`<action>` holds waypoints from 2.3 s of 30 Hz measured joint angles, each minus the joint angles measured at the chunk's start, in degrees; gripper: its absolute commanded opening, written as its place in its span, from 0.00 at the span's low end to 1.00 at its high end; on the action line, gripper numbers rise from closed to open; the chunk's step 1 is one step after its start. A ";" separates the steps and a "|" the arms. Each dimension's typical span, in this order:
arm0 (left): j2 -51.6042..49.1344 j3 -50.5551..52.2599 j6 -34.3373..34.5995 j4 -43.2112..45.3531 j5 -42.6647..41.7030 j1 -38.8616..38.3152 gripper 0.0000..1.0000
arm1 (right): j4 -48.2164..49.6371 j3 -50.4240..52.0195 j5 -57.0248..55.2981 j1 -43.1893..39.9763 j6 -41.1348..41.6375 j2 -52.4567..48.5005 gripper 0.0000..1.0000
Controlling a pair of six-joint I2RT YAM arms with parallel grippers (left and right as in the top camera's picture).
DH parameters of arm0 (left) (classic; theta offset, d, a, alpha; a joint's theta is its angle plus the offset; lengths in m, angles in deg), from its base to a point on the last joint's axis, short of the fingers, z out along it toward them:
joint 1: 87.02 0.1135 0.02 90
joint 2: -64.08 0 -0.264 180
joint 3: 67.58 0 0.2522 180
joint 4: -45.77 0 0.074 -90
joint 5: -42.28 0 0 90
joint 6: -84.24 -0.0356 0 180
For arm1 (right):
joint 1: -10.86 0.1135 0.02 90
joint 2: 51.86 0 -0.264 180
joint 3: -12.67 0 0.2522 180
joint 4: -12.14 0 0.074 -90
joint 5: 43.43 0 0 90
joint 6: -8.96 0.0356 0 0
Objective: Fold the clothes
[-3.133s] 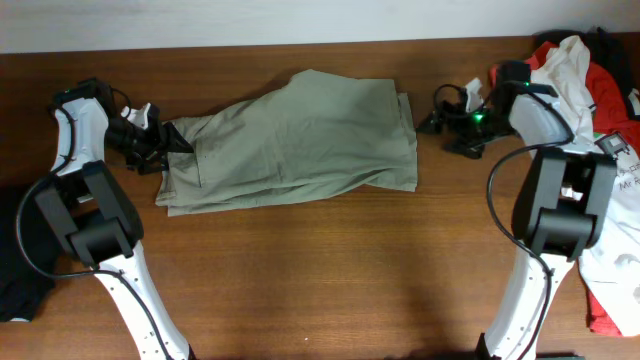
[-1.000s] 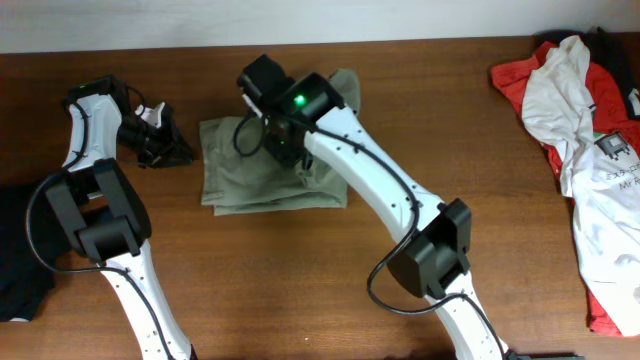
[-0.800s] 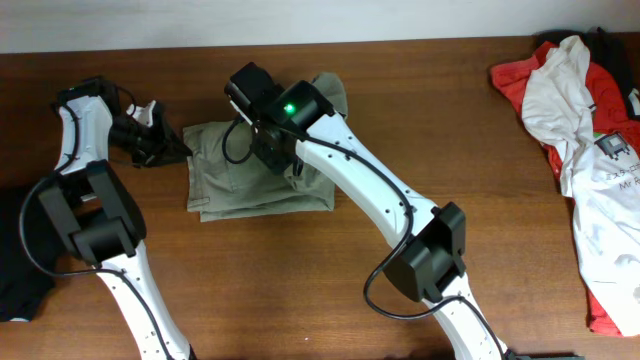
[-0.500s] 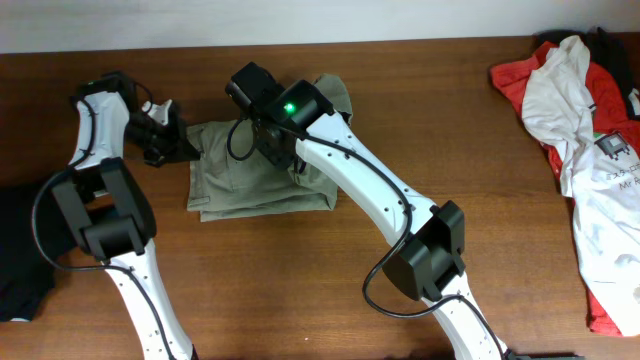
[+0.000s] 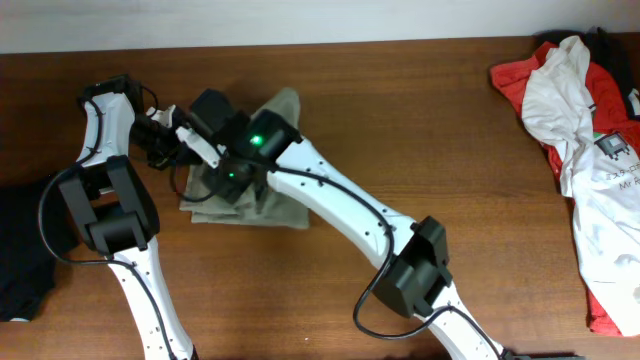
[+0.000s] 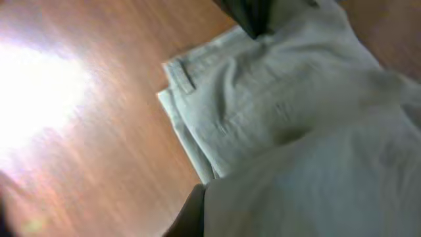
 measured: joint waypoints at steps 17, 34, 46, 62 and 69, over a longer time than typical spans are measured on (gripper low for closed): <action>-0.33 -0.22 -0.02 -0.33 -0.98 -0.11 0.00 | -7.58 12.72 -4.37 -28.44 17.90 -2.05 0.04; -0.76 -1.11 0.20 -0.61 -2.03 -0.15 0.12 | 21.44 19.08 9.20 -12.59 16.04 -3.58 0.07; -0.96 -1.51 0.17 -1.16 -2.05 -0.15 0.12 | 43.82 19.04 11.43 -12.15 16.48 -3.58 0.06; -0.98 -1.55 0.20 -1.25 -2.05 -0.13 0.12 | 10.10 24.33 5.90 -11.91 8.81 -2.58 0.04; -1.03 -1.62 0.17 -1.31 -2.05 -0.13 0.12 | 29.40 25.05 7.32 -11.80 12.87 -2.58 0.04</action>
